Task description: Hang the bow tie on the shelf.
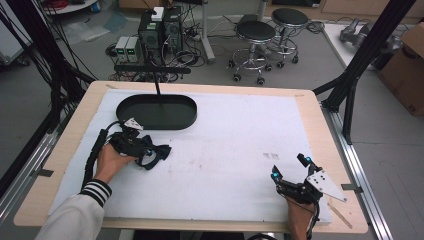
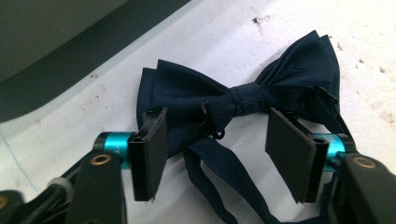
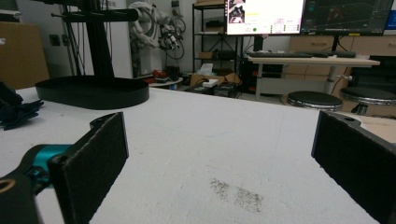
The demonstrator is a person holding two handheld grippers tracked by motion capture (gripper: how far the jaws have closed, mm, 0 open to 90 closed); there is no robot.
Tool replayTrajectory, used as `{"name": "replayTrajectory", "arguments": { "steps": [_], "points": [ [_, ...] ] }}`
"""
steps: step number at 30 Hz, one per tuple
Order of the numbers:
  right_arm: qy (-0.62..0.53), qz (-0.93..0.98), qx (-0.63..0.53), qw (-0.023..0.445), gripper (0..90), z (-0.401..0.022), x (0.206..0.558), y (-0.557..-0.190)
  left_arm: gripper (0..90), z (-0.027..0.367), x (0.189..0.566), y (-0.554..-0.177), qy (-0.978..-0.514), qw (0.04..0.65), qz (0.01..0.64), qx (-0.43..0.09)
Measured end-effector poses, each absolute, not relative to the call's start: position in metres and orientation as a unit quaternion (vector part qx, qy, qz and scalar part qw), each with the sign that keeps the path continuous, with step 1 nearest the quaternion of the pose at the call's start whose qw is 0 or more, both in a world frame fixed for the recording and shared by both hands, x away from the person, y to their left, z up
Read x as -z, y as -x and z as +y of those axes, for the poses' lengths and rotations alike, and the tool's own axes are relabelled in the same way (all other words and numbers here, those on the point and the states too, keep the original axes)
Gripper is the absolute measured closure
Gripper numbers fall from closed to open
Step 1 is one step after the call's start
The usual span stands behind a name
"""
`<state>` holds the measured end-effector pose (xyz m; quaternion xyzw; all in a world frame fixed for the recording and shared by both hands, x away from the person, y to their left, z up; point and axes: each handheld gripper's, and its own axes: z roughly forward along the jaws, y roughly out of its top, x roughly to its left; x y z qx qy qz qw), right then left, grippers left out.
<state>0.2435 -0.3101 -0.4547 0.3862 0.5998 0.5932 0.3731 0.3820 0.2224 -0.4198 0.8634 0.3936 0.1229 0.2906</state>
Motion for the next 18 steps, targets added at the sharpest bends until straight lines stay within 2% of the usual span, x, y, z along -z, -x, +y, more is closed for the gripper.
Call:
{"name": "replayTrajectory", "arguments": {
  "steps": [7, 18],
  "points": [
    [-0.386, 0.600, -0.594, 0.373, 2.7, -0.3101, 0.4547, -0.2435, 46.9, 0.2184, 0.4215, -0.3821, -0.867, 0.284, 0.390, -0.127],
    [-0.388, 0.599, -0.594, 0.371, 2.7, -0.3100, 0.4547, -0.2432, 62.5, 0.2172, 0.4210, -0.3802, -0.867, 0.286, 0.382, -0.141]
  ]
}}
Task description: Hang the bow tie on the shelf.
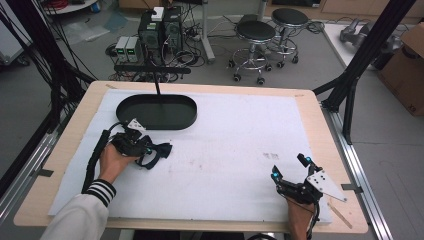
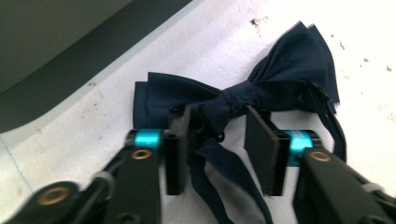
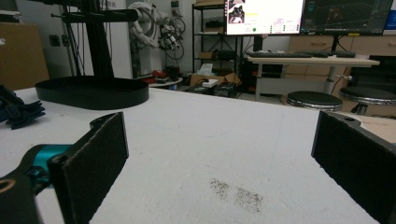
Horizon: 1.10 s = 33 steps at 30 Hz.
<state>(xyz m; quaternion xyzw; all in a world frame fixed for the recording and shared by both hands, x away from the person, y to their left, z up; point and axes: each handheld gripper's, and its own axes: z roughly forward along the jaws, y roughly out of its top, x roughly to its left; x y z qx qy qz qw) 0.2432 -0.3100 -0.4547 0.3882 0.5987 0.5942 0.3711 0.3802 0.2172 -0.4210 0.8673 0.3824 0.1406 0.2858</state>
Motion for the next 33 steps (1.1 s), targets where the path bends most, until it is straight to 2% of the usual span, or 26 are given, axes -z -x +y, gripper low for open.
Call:
{"name": "replayTrajectory", "arguments": {
  "steps": [4, 18, 29, 33],
  "points": [
    [-0.387, 0.599, -0.594, 0.372, 2.7, -0.3102, 0.4547, -0.2434, 64.5, 0.2171, 0.4211, -0.3804, -0.867, 0.284, 0.384, -0.142],
    [-0.389, 0.598, -0.595, 0.370, 2.7, -0.3100, 0.4547, -0.2432, 85.2, 0.2214, 0.4220, -0.3791, -0.858, 0.304, 0.391, -0.138],
    [-0.389, 0.598, -0.595, 0.370, 2.7, -0.3100, 0.4547, -0.2433, 87.1, 0.2207, 0.4203, -0.3774, -0.857, 0.312, 0.385, -0.143],
    [-0.390, 0.598, -0.595, 0.369, 2.7, -0.3099, 0.4547, -0.2431, 87.2, 0.2212, 0.4160, -0.3750, -0.851, 0.327, 0.377, -0.162]
  ]
}}
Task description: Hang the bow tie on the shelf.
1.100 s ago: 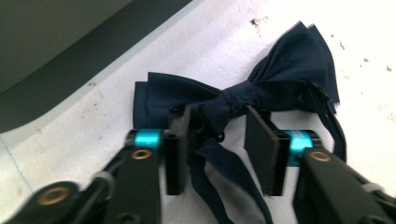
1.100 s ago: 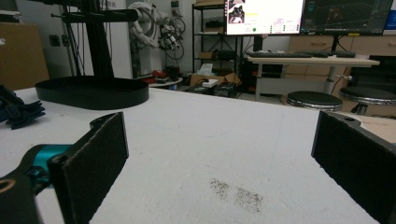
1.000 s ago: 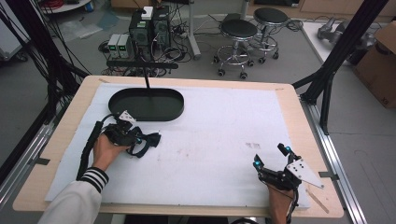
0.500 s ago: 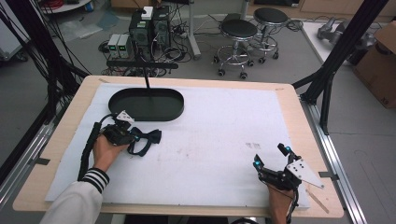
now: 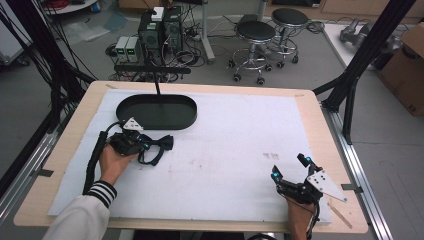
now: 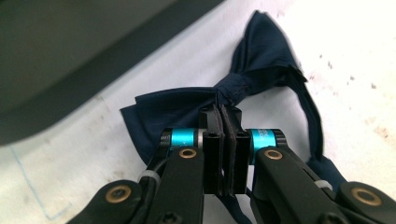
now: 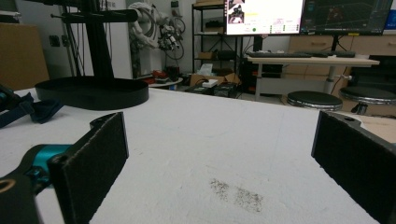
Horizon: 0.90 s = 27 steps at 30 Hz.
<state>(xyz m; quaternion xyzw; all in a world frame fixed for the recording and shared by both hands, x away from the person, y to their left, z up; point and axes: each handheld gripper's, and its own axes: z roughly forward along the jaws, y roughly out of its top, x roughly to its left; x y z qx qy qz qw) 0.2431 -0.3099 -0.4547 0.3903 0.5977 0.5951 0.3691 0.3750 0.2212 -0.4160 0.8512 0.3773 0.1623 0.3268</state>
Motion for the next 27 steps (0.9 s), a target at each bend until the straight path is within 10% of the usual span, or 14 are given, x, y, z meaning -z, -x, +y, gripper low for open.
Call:
{"name": "replayTrajectory", "arguments": {
  "steps": [27],
  "points": [
    [-0.391, 0.597, -0.595, 0.369, 2.7, -0.310, 0.455, -0.243, 87.7, 0.239, 0.378, -0.361, -0.762, 0.479, 0.341, -0.271]
  ]
}}
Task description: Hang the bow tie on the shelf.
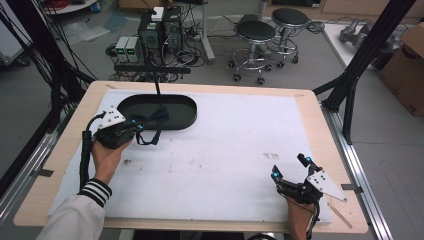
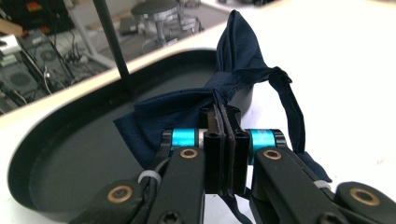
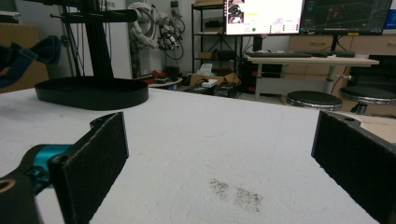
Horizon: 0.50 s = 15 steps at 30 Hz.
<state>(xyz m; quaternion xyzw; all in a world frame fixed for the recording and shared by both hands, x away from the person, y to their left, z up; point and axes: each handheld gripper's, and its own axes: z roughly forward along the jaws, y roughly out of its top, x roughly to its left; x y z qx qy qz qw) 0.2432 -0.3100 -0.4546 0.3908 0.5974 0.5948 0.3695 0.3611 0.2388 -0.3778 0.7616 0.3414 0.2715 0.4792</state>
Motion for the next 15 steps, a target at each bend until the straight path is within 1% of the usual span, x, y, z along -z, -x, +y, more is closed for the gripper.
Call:
{"name": "replayTrajectory", "arguments": {
  "steps": [3, 10, 15],
  "points": [
    [-0.391, 0.597, -0.595, 0.370, 2.8, -0.310, 0.455, -0.243, 87.7, 0.242, 0.371, -0.360, -0.749, 0.498, 0.342, -0.273],
    [-0.391, 0.597, -0.595, 0.370, 2.8, -0.310, 0.455, -0.243, 87.8, 0.248, 0.356, -0.361, -0.728, 0.515, 0.347, -0.292],
    [-0.389, 0.599, -0.593, 0.373, 2.8, -0.310, 0.455, -0.244, 87.8, 0.250, 0.349, -0.366, -0.722, 0.519, 0.344, -0.301]
  ]
}}
